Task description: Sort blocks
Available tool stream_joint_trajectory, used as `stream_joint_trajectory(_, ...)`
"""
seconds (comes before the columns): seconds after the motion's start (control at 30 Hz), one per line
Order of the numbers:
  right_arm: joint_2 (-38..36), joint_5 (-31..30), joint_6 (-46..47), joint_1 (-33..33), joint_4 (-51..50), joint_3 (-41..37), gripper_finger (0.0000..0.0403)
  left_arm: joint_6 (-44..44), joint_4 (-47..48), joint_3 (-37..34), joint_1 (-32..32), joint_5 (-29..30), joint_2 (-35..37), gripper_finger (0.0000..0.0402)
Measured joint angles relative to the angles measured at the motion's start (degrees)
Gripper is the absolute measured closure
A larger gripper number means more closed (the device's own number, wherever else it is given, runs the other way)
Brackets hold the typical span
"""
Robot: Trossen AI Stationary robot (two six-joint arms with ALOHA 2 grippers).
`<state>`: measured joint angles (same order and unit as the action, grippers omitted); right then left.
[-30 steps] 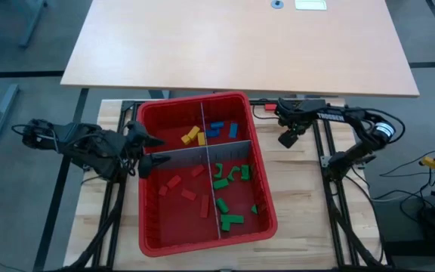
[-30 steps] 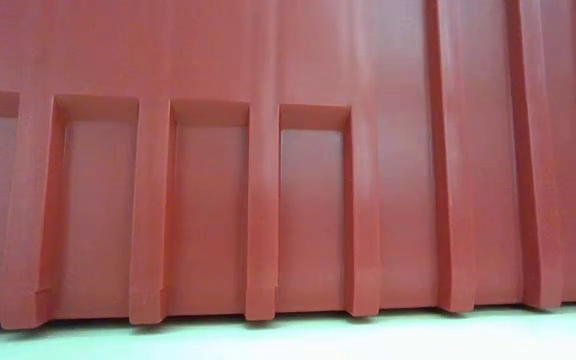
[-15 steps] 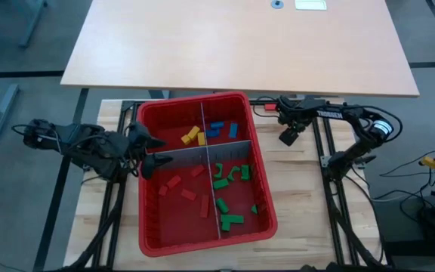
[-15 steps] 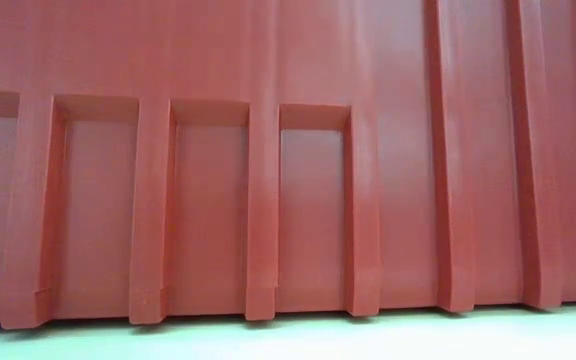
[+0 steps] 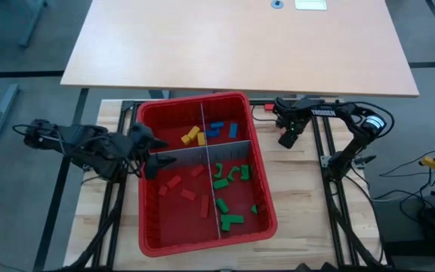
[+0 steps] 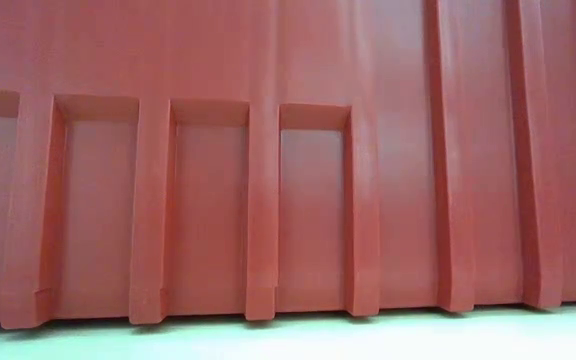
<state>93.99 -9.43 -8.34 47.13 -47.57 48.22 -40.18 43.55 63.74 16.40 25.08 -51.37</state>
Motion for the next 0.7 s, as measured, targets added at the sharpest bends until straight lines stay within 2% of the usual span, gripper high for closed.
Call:
stream_joint_trajectory(0.33,-0.8,2.4,-0.4,0.0,0.3,2.6,0.0384,0.0,-0.5,0.0,-0.1,0.0,-1.9,0.0091)
stream_joint_trajectory(0.47,-0.8,4.3,-0.5,0.0,-0.9,3.6,0.0389,0.0,-1.1,0.0,-0.1,0.0,-2.2,0.0091)
stream_joint_trajectory(0.7,-2.4,4.2,-0.5,0.0,-8.1,6.0,0.0389,0.0,-1.1,0.0,-0.1,0.0,-2.2,0.0091)
